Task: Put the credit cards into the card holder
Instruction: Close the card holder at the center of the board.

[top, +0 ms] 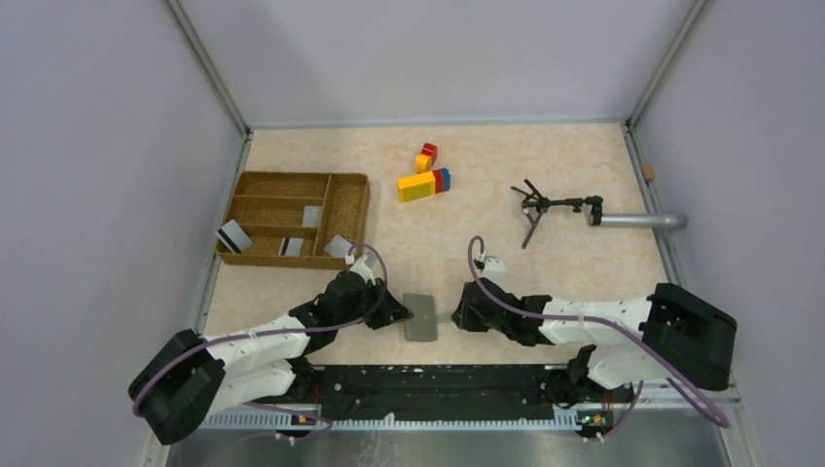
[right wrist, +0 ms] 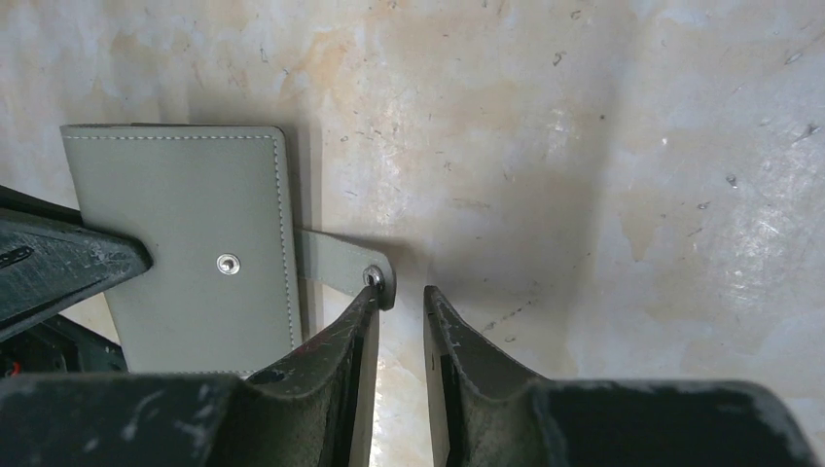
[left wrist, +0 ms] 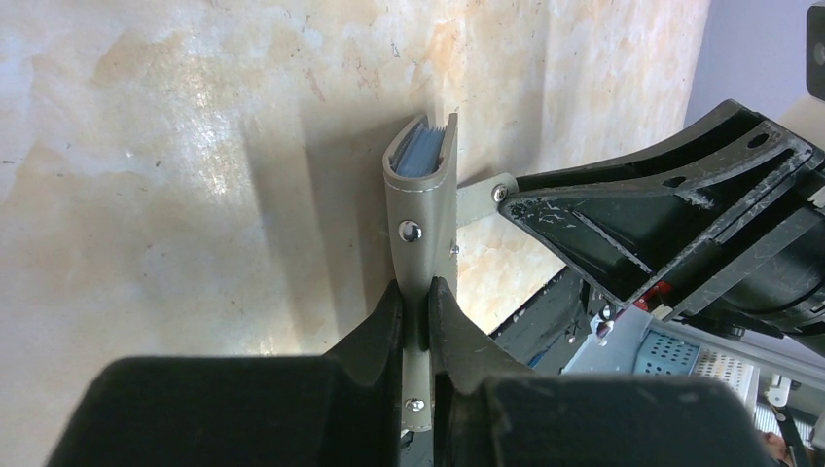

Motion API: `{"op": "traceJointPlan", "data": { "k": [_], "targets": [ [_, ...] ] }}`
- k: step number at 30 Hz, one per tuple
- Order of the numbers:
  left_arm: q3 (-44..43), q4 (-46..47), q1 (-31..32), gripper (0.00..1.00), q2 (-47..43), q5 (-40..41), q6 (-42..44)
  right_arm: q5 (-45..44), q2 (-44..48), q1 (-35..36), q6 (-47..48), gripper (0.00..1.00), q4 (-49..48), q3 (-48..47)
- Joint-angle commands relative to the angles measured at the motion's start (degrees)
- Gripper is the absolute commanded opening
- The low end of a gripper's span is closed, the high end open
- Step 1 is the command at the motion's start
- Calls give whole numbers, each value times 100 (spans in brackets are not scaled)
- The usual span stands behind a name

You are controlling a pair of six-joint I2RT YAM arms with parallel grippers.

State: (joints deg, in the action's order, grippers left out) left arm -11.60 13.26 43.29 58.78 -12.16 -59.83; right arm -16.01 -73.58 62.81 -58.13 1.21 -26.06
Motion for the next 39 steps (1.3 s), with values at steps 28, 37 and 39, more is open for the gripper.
{"op": "traceJointPlan", "data": {
  "k": [28,37,39],
  "targets": [
    [-246,-331,31,0,121,121,252,-36,278,-83,-31,0,-763,90],
    [-527,-788,122,0,193,324,375,390,19,-67,225,0,-1739,106],
    [-541,-789,132,0,203,320,367,517,-99,-62,259,0,-1949,88]
  ]
}}
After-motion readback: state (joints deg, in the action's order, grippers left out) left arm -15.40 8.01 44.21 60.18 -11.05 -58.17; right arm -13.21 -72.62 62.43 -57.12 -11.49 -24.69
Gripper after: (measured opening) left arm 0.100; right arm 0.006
